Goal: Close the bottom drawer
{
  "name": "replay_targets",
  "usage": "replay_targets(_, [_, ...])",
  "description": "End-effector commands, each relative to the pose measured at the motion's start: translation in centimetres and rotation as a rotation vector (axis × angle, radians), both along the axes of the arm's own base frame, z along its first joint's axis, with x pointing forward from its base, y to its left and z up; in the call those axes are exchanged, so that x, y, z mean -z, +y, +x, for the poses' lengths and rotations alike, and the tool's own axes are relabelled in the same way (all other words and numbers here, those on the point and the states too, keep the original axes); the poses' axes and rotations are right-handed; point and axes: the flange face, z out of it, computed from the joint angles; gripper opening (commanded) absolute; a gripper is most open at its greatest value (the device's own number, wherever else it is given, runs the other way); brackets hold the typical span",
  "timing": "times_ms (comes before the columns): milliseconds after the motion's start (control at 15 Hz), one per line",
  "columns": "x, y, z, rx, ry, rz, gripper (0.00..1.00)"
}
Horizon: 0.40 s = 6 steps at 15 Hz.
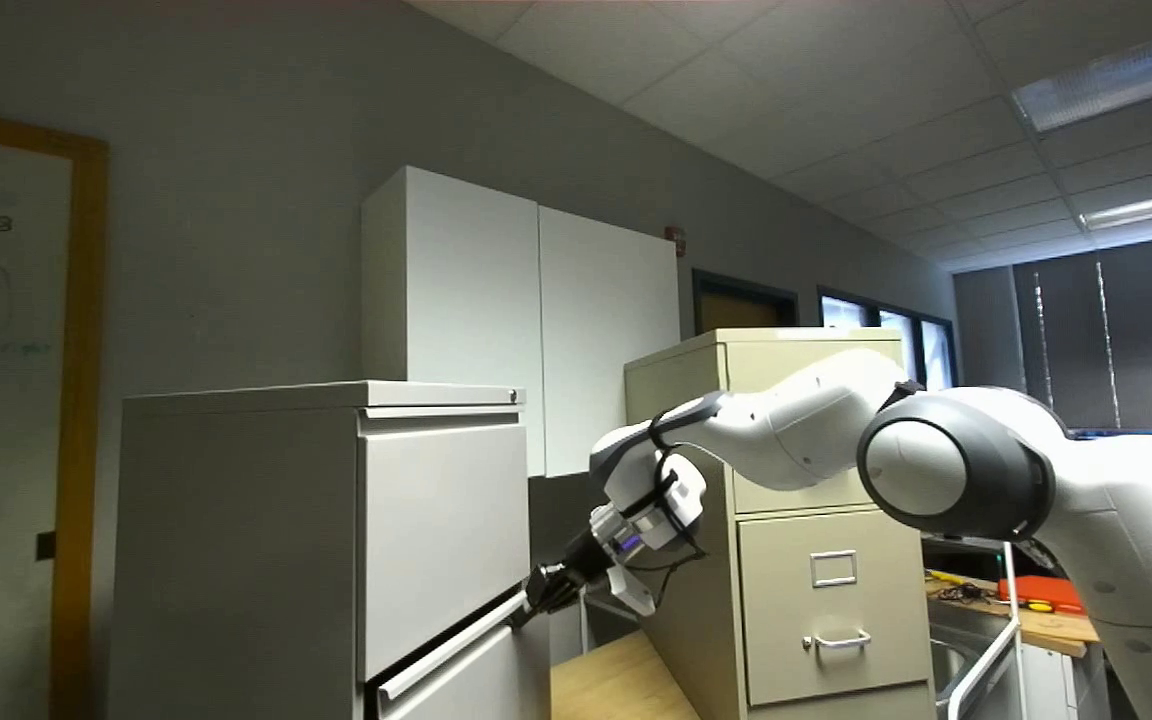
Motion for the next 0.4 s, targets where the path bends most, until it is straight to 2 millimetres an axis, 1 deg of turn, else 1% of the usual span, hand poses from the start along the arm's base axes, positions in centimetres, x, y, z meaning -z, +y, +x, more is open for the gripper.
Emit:
replay_targets(0, [-1.9, 1.8, 3.6, -0.018, -0.008, 0.016, 0.00])
replay_targets(200, [-2.1, 2.3, 5.0, -0.025, -0.001, 0.003, 0.00])
replay_targets(333, [-2.1, 2.4, 5.5, -0.034, 0.013, -0.015, 0.00])
